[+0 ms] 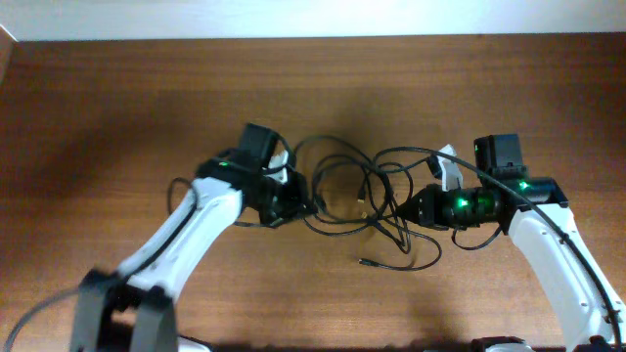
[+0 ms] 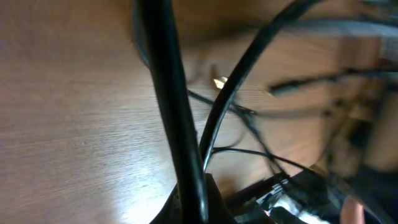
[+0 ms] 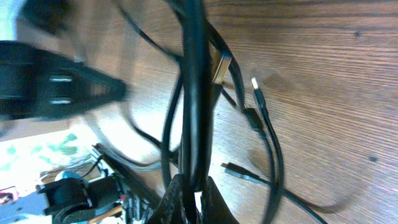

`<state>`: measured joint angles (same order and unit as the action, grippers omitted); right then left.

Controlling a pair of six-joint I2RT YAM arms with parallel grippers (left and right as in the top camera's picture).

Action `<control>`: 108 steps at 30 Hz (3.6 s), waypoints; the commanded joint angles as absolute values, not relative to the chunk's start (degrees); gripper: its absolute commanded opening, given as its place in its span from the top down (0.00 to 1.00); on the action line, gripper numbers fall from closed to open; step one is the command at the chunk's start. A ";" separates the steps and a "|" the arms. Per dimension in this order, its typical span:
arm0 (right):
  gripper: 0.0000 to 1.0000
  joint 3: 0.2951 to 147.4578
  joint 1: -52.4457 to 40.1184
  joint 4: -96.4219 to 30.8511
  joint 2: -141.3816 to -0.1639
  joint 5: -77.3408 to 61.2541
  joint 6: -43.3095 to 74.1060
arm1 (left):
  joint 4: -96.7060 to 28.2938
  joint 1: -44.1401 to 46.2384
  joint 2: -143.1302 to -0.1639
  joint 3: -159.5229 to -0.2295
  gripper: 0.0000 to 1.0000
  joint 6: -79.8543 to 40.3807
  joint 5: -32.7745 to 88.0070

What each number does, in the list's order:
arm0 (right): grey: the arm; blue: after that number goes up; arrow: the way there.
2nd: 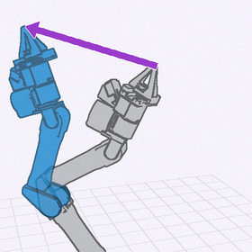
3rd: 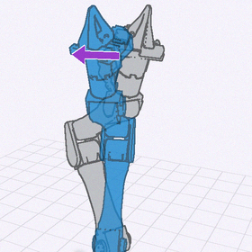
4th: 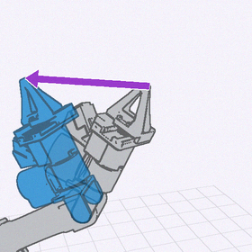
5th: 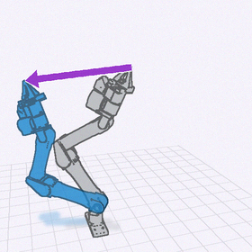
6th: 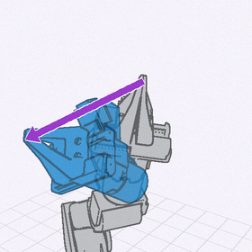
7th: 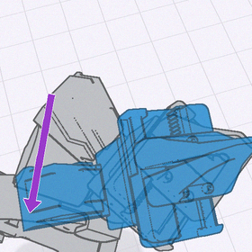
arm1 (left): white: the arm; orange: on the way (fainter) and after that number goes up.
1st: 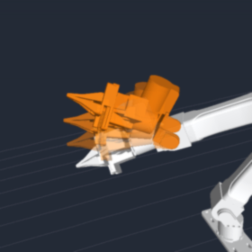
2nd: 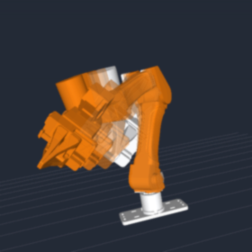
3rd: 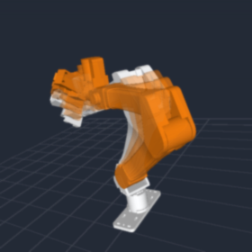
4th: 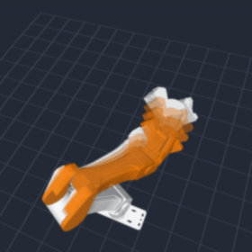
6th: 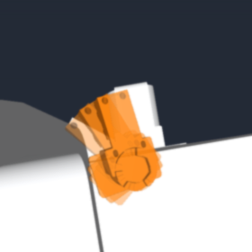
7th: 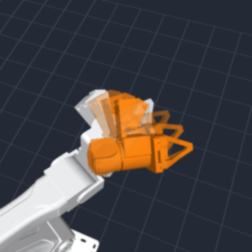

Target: Untangle cables

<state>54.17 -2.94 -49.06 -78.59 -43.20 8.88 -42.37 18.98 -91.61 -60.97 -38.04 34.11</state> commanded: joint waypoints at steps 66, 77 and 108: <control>0.96 57.34 -32.18 -11.94 -75.46 -43.77 18.52 | -42.96 4.97 -53.21 -60.90 0.87 -11.88 37.85; 0.96 57.34 -32.05 -2.55 -74.83 -50.61 21.98 | -43.79 4.97 -63.16 -60.90 0.24 -11.88 37.87; 0.96 57.34 -26.61 -16.32 -74.89 -36.12 22.59 | -54.94 4.97 -66.39 -60.60 0.44 -26.39 17.93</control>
<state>56.21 -26.92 -16.71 -76.12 -36.36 23.35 -54.81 5.06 -66.13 -60.60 -23.09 19.44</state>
